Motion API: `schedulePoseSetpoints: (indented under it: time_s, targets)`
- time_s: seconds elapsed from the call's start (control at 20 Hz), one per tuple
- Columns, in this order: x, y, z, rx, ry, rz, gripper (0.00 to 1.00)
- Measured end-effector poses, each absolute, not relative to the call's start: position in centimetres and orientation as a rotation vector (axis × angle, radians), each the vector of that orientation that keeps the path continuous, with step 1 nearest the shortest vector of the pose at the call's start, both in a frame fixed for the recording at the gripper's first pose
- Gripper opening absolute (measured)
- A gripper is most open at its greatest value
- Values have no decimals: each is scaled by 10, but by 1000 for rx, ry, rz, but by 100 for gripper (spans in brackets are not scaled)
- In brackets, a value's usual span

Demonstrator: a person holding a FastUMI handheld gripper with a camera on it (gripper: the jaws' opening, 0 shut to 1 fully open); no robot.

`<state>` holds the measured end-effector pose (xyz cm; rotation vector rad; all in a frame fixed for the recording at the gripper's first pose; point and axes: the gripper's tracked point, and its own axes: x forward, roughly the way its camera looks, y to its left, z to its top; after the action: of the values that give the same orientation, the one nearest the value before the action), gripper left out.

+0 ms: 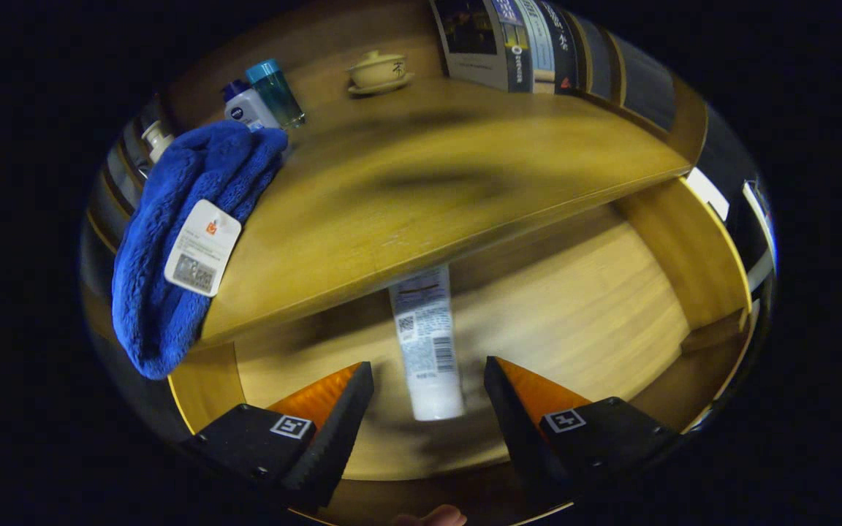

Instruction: Pull open the drawer, take out the items inside it, and place them on the countertop above the cabinet.

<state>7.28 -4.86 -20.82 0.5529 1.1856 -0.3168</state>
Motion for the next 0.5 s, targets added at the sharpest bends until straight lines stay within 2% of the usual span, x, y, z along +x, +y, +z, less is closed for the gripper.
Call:
schedulePoseSetpoints:
  time_s: [0.25, 0.5]
  targets:
    - [71, -49, -211, 618, 1276, -335, 97]
    - [74, -49, -203, 585, 1319, -352, 85]
